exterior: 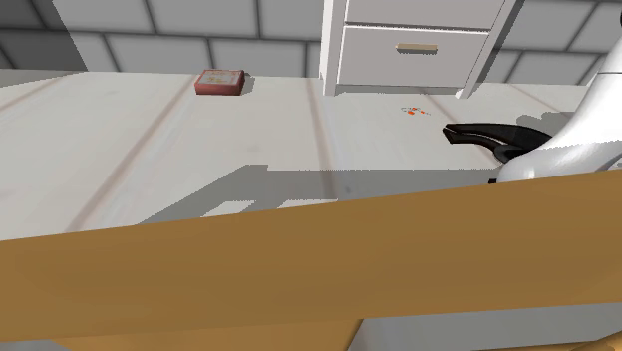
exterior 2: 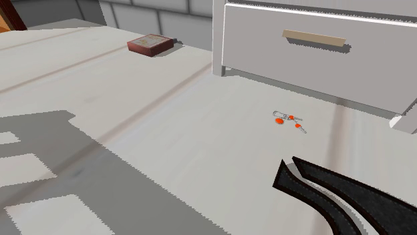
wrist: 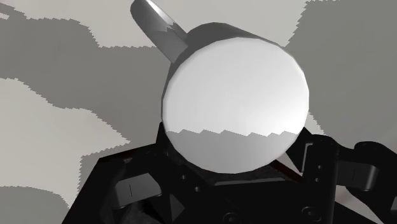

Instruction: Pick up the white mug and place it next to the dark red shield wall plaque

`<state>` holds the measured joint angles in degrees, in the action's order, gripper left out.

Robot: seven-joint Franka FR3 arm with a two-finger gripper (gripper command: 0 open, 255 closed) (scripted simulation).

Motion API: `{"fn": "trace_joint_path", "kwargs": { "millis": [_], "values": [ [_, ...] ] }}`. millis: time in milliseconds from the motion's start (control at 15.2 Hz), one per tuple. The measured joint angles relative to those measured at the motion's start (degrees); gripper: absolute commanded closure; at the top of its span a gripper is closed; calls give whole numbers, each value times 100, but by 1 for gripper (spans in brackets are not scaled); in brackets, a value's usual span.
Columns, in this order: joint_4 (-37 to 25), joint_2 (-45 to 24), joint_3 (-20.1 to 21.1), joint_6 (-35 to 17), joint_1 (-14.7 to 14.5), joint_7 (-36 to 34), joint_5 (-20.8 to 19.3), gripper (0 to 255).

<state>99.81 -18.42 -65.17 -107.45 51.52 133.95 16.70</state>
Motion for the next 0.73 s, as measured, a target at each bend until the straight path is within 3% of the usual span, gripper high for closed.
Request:
{"fn": "trace_joint_path", "kwargs": {
  "millis": [726],
  "values": [
    [536, -306, 232, -690, 155, 212, 342, 255]
  ]
}}
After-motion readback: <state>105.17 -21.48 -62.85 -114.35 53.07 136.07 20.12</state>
